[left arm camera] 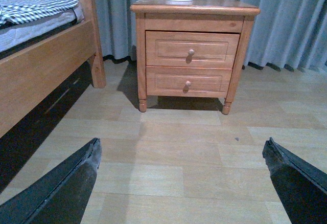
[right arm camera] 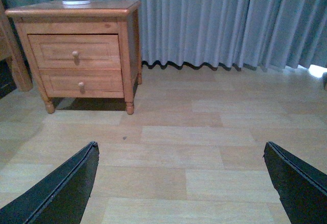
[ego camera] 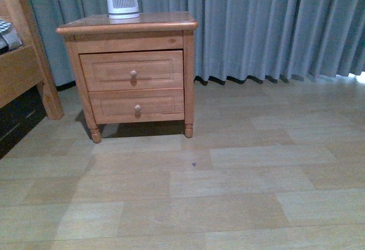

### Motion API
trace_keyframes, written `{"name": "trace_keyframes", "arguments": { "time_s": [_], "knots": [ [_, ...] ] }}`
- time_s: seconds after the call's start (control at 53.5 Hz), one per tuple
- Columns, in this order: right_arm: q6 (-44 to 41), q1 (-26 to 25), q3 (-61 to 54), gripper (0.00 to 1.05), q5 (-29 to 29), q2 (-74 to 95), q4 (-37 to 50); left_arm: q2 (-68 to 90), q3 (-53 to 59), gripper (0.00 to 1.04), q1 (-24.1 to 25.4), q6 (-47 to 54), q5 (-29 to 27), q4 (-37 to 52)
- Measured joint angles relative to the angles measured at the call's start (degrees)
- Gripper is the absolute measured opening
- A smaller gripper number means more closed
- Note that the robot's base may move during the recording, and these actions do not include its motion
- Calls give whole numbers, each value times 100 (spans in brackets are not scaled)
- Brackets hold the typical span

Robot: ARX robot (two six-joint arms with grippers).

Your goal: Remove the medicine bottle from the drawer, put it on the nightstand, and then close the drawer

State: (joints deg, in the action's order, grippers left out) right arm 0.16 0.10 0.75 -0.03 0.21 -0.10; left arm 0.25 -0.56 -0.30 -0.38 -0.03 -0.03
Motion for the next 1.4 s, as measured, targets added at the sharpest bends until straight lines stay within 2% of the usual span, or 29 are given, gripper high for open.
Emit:
{"name": "trace_keyframes", "arguments": {
  "time_s": [1.401],
  "knots": [
    [0, 0, 0, 98, 0, 0, 0, 0, 0, 98, 0, 0, 2, 0]
  ]
}}
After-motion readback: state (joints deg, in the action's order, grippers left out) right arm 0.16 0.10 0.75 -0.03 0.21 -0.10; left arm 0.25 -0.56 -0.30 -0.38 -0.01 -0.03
